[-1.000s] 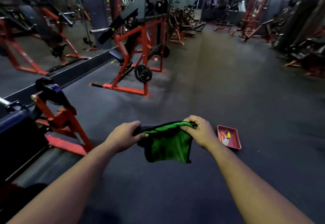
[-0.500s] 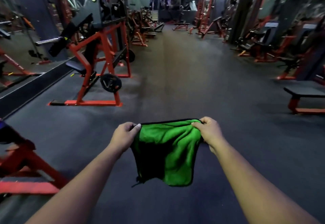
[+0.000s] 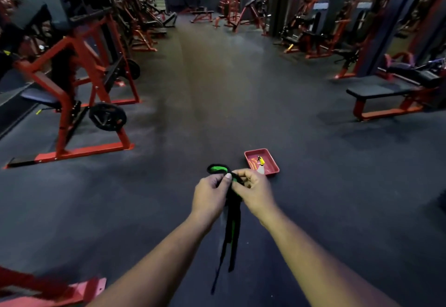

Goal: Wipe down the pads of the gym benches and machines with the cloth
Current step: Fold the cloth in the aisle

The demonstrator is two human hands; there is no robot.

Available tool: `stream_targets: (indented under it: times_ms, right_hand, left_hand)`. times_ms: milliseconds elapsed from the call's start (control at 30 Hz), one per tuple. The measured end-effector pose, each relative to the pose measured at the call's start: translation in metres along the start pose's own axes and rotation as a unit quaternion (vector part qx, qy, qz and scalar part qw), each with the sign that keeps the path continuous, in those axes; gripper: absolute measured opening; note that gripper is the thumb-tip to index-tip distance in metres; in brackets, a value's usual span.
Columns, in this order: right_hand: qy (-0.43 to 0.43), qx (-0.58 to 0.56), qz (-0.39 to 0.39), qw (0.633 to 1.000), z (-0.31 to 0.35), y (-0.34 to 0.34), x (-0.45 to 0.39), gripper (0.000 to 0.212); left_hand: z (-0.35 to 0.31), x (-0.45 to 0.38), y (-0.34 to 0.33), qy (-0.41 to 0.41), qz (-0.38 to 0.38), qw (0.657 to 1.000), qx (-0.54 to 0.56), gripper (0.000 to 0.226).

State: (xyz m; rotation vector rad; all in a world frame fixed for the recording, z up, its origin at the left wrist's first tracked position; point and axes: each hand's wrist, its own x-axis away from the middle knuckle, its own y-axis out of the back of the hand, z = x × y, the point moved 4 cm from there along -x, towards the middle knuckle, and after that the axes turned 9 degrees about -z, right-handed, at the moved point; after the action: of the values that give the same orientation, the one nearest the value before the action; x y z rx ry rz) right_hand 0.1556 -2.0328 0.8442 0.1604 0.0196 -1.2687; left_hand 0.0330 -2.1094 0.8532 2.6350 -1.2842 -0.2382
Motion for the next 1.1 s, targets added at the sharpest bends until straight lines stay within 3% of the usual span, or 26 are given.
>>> stream_targets:
  times_ms: [167, 233, 367, 433, 500, 567, 633, 800, 933, 1033, 1100]
  right_hand:
    - [0.013, 0.037, 0.069, 0.997, -0.015, 0.039, -0.048, 0.020]
    - [0.033, 0.055, 0.084, 0.994, -0.018, 0.063, -0.076, 0.031]
    - [0.137, 0.133, 0.021, 0.981, -0.016, 0.110, -0.142, 0.044]
    - [0.194, 0.215, 0.034, 0.956, -0.013, 0.129, -0.174, 0.054]
    - [0.252, 0.355, 0.079, 0.897, -0.011, 0.140, -0.205, 0.057]
    - [0.249, 0.464, 0.109, 0.843, -0.015, 0.153, -0.239, 0.052]
    - [0.230, 0.486, 0.102, 0.837, -0.019, 0.167, -0.271, 0.047]
    - [0.176, 0.348, 0.094, 0.916, -0.012, 0.177, -0.342, 0.026]
    - [0.103, 0.154, 0.078, 0.980, 0.002, 0.152, -0.392, 0.030]
    - [0.068, 0.026, 0.046, 0.996, 0.026, 0.132, -0.434, 0.030]
    - [0.039, -0.051, 0.019, 0.998, 0.042, 0.120, -0.468, 0.034]
  left_hand:
    - [-0.017, -0.039, -0.049, -0.009, 0.039, 0.999, -0.006, 0.036]
    - [-0.021, -0.060, -0.074, -0.009, 0.063, 0.998, -0.004, 0.025]
    - [-0.029, -0.112, -0.117, -0.047, 0.082, 0.992, -0.082, 0.009]
    - [-0.039, -0.138, -0.134, -0.087, 0.085, 0.981, -0.154, 0.011]
    - [-0.051, -0.161, -0.144, -0.131, 0.084, 0.965, -0.210, 0.013]
    - [-0.059, -0.187, -0.154, -0.148, 0.085, 0.961, -0.218, 0.015]
    - [-0.063, -0.212, -0.161, -0.154, 0.088, 0.961, -0.211, 0.014]
    - [-0.060, -0.281, -0.173, -0.143, 0.060, 0.979, -0.135, 0.013]
    - [-0.060, -0.336, -0.186, -0.084, 0.040, 0.993, 0.075, 0.014]
    - [-0.063, -0.383, -0.195, -0.040, 0.148, 0.967, 0.204, 0.037]
    - [-0.057, -0.415, -0.207, -0.020, 0.250, 0.948, 0.199, 0.050]
